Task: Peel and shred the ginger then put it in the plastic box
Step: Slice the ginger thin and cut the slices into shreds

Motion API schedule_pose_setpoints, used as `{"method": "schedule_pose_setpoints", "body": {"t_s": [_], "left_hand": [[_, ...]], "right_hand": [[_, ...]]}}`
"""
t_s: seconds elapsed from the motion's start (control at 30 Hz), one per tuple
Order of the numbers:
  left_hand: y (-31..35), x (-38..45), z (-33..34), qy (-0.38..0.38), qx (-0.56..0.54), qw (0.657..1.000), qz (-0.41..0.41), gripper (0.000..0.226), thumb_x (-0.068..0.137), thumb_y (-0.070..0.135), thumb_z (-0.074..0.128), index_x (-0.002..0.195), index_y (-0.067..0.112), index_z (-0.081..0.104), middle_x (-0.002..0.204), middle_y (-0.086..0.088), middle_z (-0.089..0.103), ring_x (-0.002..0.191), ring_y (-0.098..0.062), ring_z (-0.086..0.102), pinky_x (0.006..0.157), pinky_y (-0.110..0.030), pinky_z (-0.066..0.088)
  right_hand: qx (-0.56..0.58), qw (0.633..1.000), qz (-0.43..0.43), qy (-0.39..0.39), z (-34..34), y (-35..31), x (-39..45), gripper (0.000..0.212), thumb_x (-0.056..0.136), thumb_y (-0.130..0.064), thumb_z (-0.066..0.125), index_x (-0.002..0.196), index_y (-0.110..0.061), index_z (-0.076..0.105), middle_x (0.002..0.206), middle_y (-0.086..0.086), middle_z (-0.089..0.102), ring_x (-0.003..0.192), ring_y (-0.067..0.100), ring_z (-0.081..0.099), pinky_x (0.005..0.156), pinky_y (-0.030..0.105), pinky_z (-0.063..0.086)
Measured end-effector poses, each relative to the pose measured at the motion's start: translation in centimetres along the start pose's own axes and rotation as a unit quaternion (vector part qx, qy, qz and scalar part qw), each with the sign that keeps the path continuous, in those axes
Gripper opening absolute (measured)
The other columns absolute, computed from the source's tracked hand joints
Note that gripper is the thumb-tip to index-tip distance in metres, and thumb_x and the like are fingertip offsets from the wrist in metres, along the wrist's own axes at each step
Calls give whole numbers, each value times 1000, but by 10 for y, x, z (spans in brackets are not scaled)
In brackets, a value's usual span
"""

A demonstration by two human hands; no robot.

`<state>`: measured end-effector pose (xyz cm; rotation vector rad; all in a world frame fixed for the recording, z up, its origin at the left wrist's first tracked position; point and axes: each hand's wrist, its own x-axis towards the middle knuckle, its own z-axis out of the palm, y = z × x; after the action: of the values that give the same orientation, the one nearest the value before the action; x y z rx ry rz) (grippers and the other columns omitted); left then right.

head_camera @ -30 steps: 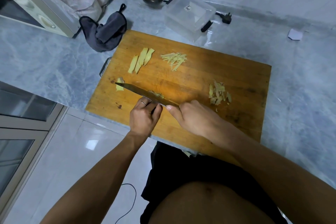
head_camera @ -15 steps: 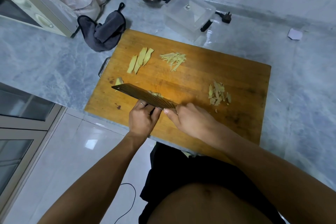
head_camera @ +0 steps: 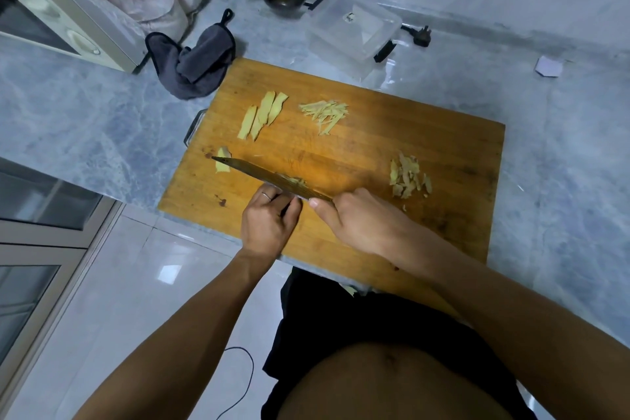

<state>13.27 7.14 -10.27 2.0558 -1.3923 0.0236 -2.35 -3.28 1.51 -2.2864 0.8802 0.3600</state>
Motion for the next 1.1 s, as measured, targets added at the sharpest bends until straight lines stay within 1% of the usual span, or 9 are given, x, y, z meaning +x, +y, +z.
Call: {"method": "schedule_pose_setpoints", "body": {"t_s": [0.13,0.3,0.4,0.53,0.7,0.77,0.83,0.97,1.1], "left_hand": [[-2,-1,0,-2,1,1000,9,12,86,15,68,84,6,76,92,-12,70,92,-24,59,62,-28,44],[-1,-1,1,12,-9,1000,7,27,86,25,58,79,6,75,84,-14,69,87,-22,54,62,-30,41],[-2,-2,0,5,-12,1000,1,26,87,25,59,83,7,77,91,-13,71,92,-22,57,63,-30,45],[-1,-3,0,1,-14,1000,-1,24,90,24,60,85,8,77,88,-10,68,87,-24,62,60,-29,49],[1,-3,1,-2,-45,999,-25,22,92,24,64,100,9,78,105,-7,72,110,-22,65,84,-26,52],[1,-2,1,1,-53,998,-31,16,90,19,70,101,9,78,106,-5,71,113,-20,65,89,-25,52],[0,-2,1,4,-58,998,-34,14,89,16,72,101,9,78,106,-5,71,111,-19,66,89,-27,54],[2,0,-1,5,-70,997,-42,13,88,14,74,100,10,78,106,-3,71,105,-18,67,89,-27,54],[4,2,-3,-8,-71,996,-48,13,88,14,74,100,10,78,106,-3,71,107,-19,66,92,-21,49]], "right_hand": [[-7,1000,0,6,5,1,1,64,102,-61,20,80,-14,57,84,11,58,81,34,60,66,37,47],[-6,1000,6,3,11,0,5,55,102,-62,21,91,-21,55,101,15,59,98,39,61,75,38,46],[3,1000,0,7,14,3,5,55,101,-63,20,84,-21,51,97,14,61,92,38,62,73,39,49],[1,1000,-10,27,10,8,5,62,101,-62,21,72,-16,50,77,9,58,70,30,59,61,36,45],[37,997,-4,67,4,22,-2,61,101,-60,27,63,-16,46,64,8,53,62,26,56,57,36,43],[75,994,0,76,1,30,-2,64,102,-59,30,59,-13,45,56,7,52,50,17,56,52,30,45],[122,990,2,73,-2,34,0,66,103,-57,30,56,-10,41,50,8,44,36,10,45,43,18,33],[192,977,11,88,-2,39,-1,72,92,-71,23,61,-9,43,59,15,41,51,26,42,56,35,33],[196,977,25,78,-4,39,-4,77,96,-68,25,67,-3,53,62,15,44,54,35,48,57,43,39]]}}
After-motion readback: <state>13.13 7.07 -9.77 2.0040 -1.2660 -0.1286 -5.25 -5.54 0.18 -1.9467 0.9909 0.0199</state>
